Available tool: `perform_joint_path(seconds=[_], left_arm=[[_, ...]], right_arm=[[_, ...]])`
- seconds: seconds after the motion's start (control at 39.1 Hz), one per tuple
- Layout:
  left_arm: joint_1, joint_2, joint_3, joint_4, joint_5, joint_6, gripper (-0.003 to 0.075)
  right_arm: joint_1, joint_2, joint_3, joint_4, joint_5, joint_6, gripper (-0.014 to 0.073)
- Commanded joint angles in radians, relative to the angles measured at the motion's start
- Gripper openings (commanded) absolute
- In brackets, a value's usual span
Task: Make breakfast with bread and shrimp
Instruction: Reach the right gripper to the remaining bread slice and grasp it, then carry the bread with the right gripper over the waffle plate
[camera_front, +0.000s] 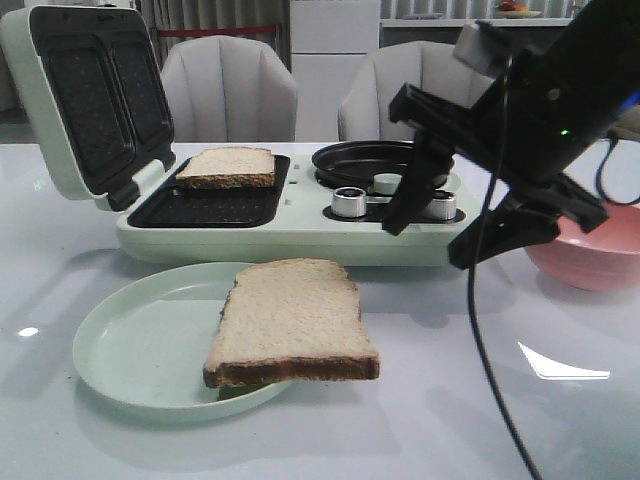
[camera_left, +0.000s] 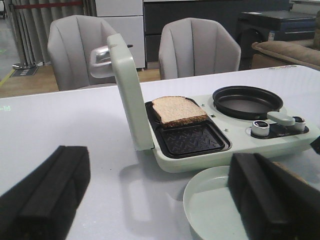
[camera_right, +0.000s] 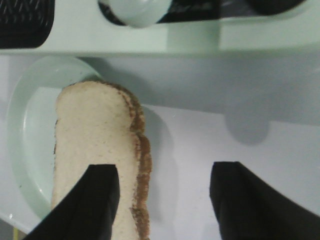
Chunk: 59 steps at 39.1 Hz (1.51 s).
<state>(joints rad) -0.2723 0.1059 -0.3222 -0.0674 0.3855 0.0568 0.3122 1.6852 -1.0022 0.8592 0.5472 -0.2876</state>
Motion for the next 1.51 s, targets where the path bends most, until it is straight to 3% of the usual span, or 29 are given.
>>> perform_joint_path(seconds=[0.0,0.2,0.33,0.67,0.74,0.95,1.25,1.48], left_arm=[[-0.006,0.011,-0.026,-0.013,-0.078,-0.003,0.0618],[-0.006,0.011,-0.026,-0.013,-0.078,-0.003,0.0618],[-0.006,0.011,-0.026,-0.013,-0.078,-0.003,0.0618],[-0.006,0.011,-0.026,-0.013,-0.078,-0.003,0.0618],[-0.006,0.011,-0.026,-0.013,-0.078,-0.003,0.0618],[-0.006,0.011,-0.026,-0.013,-0.078,-0.003,0.0618],[-0.006,0.011,-0.026,-0.013,-0.078,-0.003,0.0618],[-0.006,0.011,-0.026,-0.013,-0.078,-0.003,0.0618]], right_arm=[[0.001,0.040,-0.054,0.208,0.056,-0.212,0.0507],[0.001,0.161,-0.059,0.568,0.083,-0.571,0.0507],[0.001,0.208,-0.059,0.686,0.114,-0.667,0.0507],[0.001,0.263,-0.064,0.707,0.200,-0.712,0.0495],[0.001,0.264,-0.064,0.707,0.206,-0.714,0.0431],[-0.014,0.264,-0.064,0.714,0.243,-0.720,0.0125],[-0.112,0.198,-0.064,0.769,0.439,-0.802,0.0143],[-0.109,0.106,-0.080,0.851,0.540,-0.916,0.0143]])
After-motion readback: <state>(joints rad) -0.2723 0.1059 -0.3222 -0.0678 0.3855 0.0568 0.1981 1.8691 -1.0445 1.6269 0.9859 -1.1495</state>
